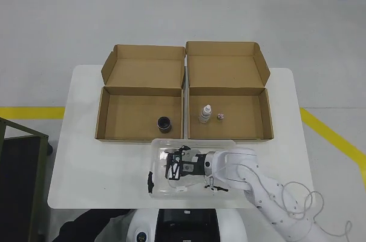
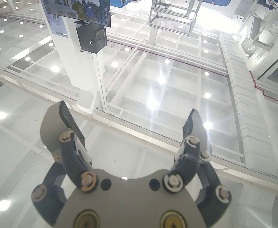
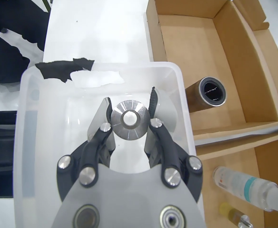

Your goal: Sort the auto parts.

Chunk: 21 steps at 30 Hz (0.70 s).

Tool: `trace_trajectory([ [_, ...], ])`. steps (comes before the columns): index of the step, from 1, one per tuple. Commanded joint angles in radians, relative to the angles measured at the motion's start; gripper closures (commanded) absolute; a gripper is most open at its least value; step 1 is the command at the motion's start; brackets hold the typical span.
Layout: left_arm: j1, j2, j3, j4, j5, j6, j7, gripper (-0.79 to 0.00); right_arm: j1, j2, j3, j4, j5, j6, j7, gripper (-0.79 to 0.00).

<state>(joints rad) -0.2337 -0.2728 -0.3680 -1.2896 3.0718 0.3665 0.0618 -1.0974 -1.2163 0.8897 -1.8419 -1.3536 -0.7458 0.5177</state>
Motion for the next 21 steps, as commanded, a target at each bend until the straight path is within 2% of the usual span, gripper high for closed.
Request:
trace_trajectory([
  [1, 0.000, 0.000, 0.000, 0.000, 0.000, 0.000, 0.000, -0.785, -0.003, 0.002, 0.015, -0.026, 0.027, 0.002, 0.008, 0.000],
  [11, 0.000, 0.000, 0.000, 0.000, 0.000, 0.000, 0.000, -0.785, -0.016, 0.007, 0.071, -0.054, 0.222, -0.001, -0.061, 0.000],
  [21, 0.000, 0.000, 0.000, 0.000, 0.000, 0.000, 0.000, -0.785, 0.001, 0.010, 0.110, -0.083, 0.303, 0.014, -0.116, 0.000],
])
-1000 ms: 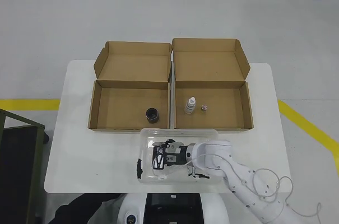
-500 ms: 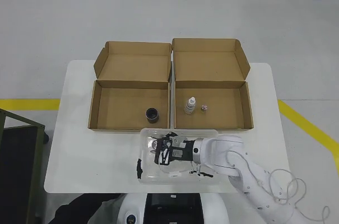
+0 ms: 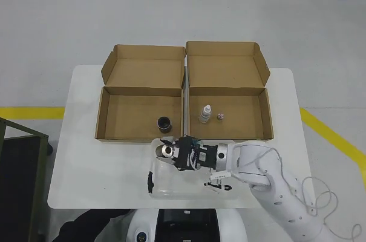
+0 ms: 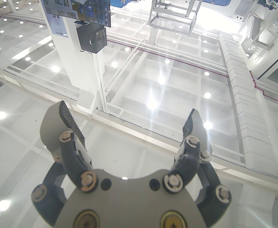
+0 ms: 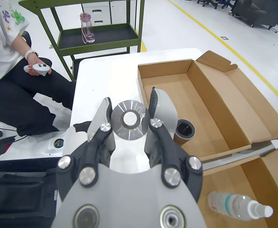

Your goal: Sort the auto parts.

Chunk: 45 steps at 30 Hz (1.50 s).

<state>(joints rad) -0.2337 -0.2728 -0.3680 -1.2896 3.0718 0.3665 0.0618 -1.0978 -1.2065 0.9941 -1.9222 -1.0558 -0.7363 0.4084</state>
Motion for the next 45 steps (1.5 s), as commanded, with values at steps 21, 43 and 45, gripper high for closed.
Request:
trace_trajectory([
  [21, 0.000, 0.000, 0.000, 0.000, 0.000, 0.000, 0.000, -0.785, -0.015, 0.016, 0.142, -0.100, 0.081, 0.040, -0.123, 0.000],
  [43, 0.000, 0.000, 0.000, 0.000, 0.000, 0.000, 0.000, -0.785, -0.029, 0.018, 0.175, -0.105, 0.078, 0.093, -0.222, 0.000],
  [45, 0.000, 0.000, 0.000, 0.000, 0.000, 0.000, 0.000, -0.785, -0.028, 0.018, 0.170, -0.098, 0.069, 0.090, -0.214, 0.000],
])
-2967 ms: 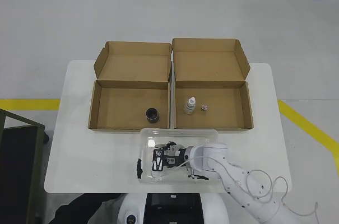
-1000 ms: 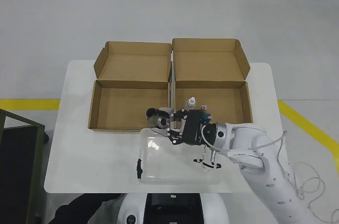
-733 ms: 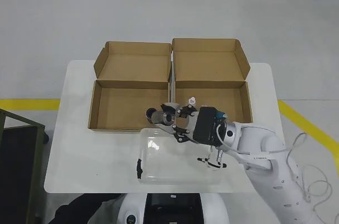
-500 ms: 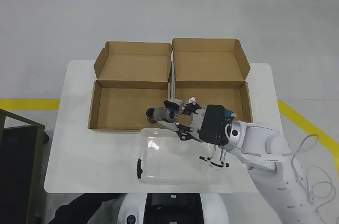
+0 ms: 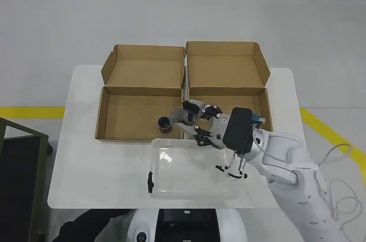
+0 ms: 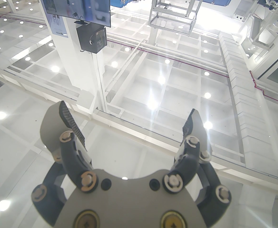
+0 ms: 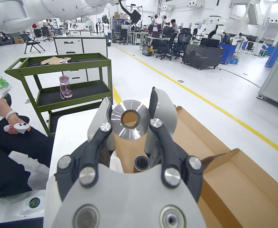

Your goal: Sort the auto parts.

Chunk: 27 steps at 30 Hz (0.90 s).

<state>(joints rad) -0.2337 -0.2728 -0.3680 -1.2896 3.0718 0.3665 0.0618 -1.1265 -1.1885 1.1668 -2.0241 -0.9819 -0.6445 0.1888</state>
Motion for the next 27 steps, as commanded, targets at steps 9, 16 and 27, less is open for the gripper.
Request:
trace_trajectory([
  [9, 0.000, 0.000, 0.000, 0.000, 0.000, 0.000, 0.000, -0.785, 0.020, -0.004, -0.076, 0.051, -0.049, -0.017, 0.063, 0.000],
  [16, 0.000, 0.000, 0.000, 0.000, 0.000, 0.000, 0.000, -0.785, 0.058, -0.015, -0.157, 0.102, -0.129, 0.014, 0.102, 0.000],
  [27, 0.000, 0.000, 0.000, 0.000, 0.000, 0.000, 0.000, -0.785, 0.184, -0.056, -0.310, 0.224, -0.260, 0.112, 0.133, 0.000],
])
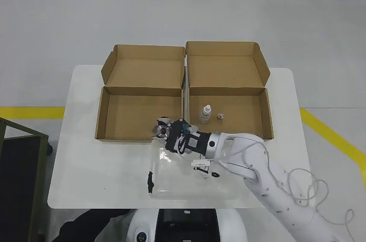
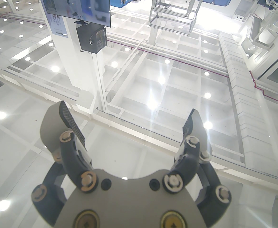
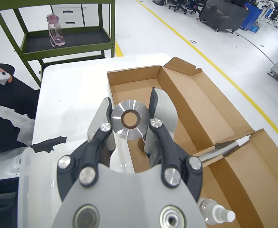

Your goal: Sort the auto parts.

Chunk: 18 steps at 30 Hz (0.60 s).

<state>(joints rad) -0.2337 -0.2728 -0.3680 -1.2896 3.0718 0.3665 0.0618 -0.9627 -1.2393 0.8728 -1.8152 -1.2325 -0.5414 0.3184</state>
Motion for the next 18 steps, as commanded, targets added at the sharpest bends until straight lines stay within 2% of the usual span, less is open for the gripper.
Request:
trace_trajectory([
  [1, 0.000, 0.000, 0.000, 0.000, 0.000, 0.000, 0.000, -0.785, 0.037, -0.012, -0.031, 0.030, -0.008, 0.017, 0.002, 0.000],
  [18, 0.000, 0.000, 0.000, 0.000, 0.000, 0.000, 0.000, -0.785, 0.285, -0.129, -0.261, 0.293, -0.038, 0.086, 0.071, 0.000],
])
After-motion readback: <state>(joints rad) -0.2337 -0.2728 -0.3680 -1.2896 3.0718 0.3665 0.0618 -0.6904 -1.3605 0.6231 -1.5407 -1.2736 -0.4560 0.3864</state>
